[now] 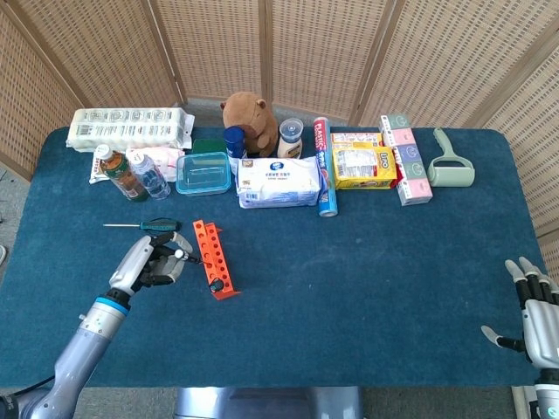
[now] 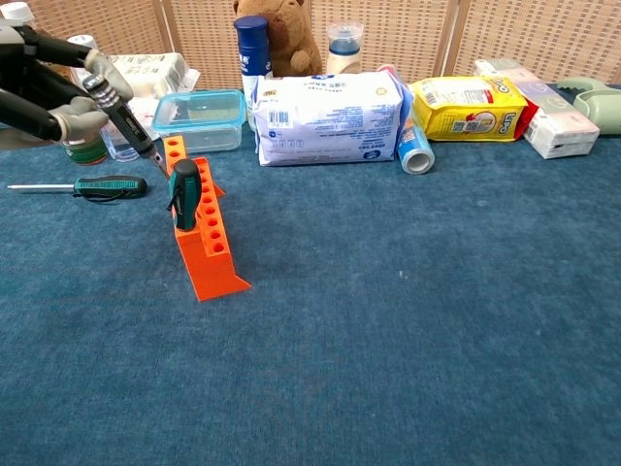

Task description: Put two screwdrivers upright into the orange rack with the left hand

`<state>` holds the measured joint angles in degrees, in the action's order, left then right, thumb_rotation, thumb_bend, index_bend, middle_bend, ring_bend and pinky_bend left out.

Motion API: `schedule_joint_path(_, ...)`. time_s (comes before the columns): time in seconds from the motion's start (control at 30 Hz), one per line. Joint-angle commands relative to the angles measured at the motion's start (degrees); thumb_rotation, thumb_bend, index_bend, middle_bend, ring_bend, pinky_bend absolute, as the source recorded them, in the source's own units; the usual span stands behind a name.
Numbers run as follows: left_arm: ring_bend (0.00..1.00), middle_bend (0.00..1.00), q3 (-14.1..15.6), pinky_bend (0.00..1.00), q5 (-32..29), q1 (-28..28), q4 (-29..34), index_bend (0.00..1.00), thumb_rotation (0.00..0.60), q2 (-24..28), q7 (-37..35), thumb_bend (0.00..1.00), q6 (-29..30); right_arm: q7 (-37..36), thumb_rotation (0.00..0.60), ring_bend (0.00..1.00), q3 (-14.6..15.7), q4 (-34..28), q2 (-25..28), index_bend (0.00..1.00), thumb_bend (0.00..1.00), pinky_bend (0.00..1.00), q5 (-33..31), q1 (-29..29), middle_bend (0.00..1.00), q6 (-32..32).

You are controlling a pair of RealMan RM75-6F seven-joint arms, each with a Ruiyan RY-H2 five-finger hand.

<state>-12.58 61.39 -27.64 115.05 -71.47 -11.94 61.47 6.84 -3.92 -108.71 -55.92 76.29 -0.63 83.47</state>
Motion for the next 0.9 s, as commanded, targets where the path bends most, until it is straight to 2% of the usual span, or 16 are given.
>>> schedule_joint_path(0.03,0.87,0.84,-0.13,0.95,-1.21,-0.78,-0.67,0.50,0.600,-0.86,1.63,0.56,-0.33,0.04,0.600,0.00,-0.02,0.01,-0.02,0.02,0.00,0.07,-0.02,0.01,0.00,0.05)
schedule_joint_path(0.9,0.87,0.84,-0.78,0.95,-5.79,-2.62,1.35,0.50,0.600,-1.72,9.83,0.56,1.62,-0.45,0.600,0.00,-0.07,-0.03,0.20,0.02,0.00,0.09,-0.14,-0.06,0.00,-0.17)
